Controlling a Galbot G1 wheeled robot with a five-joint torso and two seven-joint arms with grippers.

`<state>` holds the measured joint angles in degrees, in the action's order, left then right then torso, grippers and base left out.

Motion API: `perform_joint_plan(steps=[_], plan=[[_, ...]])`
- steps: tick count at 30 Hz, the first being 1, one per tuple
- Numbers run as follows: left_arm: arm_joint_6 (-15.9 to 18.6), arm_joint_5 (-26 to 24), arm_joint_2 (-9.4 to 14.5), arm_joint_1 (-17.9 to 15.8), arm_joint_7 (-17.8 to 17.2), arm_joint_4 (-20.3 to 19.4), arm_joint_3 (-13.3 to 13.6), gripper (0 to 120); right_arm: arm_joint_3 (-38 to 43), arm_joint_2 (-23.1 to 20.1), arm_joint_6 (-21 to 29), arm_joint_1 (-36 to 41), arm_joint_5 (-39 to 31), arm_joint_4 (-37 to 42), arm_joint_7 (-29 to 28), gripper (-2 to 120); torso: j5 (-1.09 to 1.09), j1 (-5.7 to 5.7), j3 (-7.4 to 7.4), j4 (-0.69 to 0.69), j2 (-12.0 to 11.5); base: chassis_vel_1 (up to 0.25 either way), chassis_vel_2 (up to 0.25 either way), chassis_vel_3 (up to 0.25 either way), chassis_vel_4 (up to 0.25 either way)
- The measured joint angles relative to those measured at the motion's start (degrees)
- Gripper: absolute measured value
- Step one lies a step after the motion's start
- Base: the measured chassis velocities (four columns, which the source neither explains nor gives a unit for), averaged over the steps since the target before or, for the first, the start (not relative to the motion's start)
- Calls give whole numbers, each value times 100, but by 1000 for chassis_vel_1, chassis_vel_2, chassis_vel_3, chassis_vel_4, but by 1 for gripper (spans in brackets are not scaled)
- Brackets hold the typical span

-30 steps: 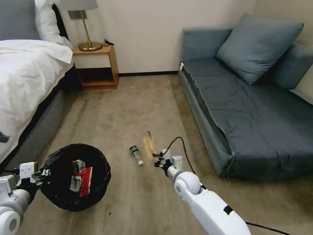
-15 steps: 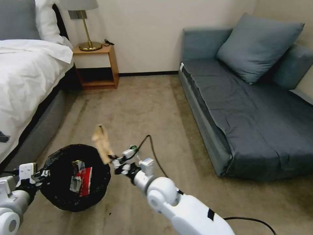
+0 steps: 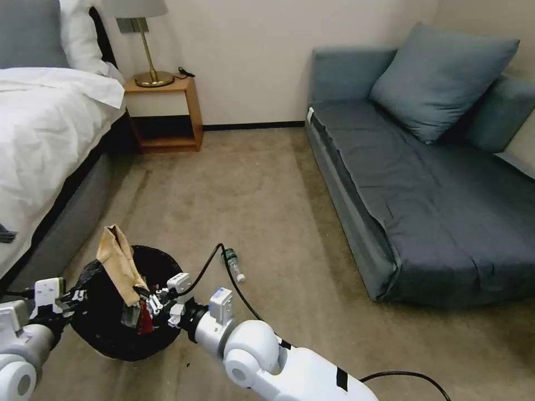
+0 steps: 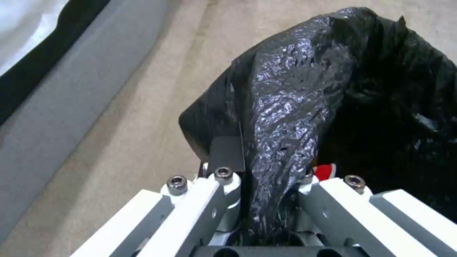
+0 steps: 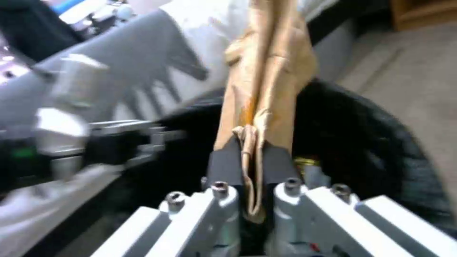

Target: Pick up the trash bin, then pick up the garbage on the floor and place it into the trash bin.

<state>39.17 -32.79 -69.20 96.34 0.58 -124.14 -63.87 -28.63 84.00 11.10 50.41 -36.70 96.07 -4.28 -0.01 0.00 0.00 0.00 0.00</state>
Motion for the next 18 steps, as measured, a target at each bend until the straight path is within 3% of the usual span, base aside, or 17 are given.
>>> perform_joint_plan(steps=[18], plan=[[-1, -30, 55, -42, 0, 13, -22, 7, -24, -183, 29, 102, 243, 31, 175, 79, 0, 0, 0, -1, 0, 0, 0, 0, 0]])
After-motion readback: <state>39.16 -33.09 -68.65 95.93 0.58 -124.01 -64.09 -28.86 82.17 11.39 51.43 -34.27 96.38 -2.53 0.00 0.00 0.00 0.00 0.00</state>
